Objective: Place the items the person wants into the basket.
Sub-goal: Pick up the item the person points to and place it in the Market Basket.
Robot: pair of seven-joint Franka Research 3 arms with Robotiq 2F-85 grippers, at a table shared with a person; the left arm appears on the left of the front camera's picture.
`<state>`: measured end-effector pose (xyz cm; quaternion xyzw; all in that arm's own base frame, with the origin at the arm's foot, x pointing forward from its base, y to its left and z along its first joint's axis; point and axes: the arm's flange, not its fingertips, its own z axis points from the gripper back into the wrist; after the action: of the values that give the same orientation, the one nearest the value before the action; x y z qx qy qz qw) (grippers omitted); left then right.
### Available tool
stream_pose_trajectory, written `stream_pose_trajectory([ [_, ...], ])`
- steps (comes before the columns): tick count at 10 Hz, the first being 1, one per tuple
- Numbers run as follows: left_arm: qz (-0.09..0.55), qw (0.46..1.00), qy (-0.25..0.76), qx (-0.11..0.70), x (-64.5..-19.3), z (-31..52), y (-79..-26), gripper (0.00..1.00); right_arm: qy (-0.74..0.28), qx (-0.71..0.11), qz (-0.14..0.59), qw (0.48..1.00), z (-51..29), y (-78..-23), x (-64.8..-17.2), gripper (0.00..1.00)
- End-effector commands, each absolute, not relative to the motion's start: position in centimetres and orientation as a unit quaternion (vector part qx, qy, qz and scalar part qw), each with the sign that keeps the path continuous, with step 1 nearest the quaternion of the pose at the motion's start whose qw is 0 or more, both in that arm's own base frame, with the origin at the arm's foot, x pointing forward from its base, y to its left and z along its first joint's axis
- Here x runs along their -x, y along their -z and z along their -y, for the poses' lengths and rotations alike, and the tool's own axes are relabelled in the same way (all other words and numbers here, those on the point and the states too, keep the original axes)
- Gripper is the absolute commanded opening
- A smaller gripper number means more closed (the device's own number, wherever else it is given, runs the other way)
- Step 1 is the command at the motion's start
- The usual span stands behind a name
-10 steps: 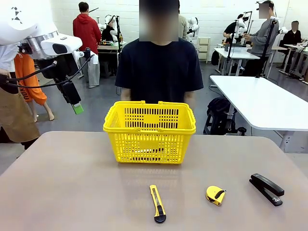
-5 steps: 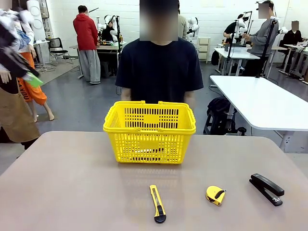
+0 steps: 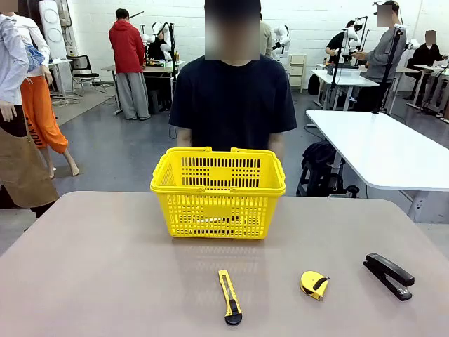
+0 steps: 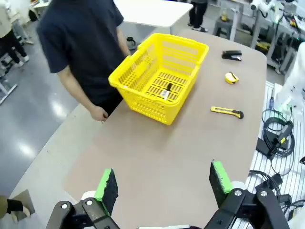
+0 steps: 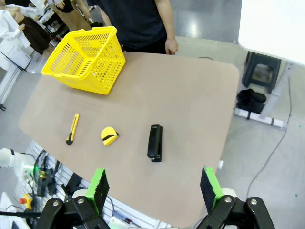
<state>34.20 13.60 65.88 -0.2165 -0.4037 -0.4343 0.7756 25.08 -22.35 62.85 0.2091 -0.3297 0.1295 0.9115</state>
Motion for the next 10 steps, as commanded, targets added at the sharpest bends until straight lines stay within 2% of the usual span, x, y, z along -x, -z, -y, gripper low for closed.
stream_pose_trajectory([
  [1, 0.414, 0.782, 0.419, 0.205, -34.3, -15.5, -65.4, 1.0, -0.137, -0.215, 0.332, 0.908, 22.3, -62.8, -25.1, 1.0],
  [6, 0.38, 0.794, 0.436, 0.187, -32.1, -18.3, -64.6, 1.0, -0.137, -0.215, 0.332, 0.908, 22.3, -62.8, -25.1, 1.0],
  [8, 0.368, 0.792, 0.442, 0.207, -32.2, -18.3, -64.4, 1.0, -0.137, -0.215, 0.332, 0.908, 22.3, -62.8, -25.1, 1.0],
  [10, 0.388, 0.795, 0.422, 0.198, -32.2, -18.0, -64.4, 1.0, -0.137, -0.215, 0.332, 0.908, 22.3, -62.8, -25.1, 1.0],
])
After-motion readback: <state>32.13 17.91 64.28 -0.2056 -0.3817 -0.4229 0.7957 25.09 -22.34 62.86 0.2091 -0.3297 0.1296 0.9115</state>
